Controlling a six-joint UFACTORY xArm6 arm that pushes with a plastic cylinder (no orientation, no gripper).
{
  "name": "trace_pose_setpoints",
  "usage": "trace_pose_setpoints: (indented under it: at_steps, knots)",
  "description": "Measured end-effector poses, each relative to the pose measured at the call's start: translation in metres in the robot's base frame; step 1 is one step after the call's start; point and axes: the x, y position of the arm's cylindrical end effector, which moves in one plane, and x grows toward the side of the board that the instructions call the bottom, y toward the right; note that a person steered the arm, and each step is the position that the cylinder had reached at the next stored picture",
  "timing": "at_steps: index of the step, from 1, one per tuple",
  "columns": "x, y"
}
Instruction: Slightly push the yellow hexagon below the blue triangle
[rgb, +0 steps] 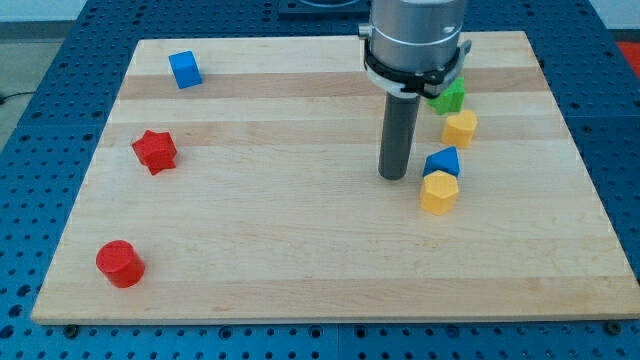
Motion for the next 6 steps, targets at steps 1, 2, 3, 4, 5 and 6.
trace_pose_setpoints:
  at_steps: [1,2,3,4,5,6]
  knots:
    - [0.001,0.039]
    - [0.001,0.051]
    - [-0.008,0.025]
    - [-0.005,0.023]
    - [0.015,0.025]
    - [0.022,0.036]
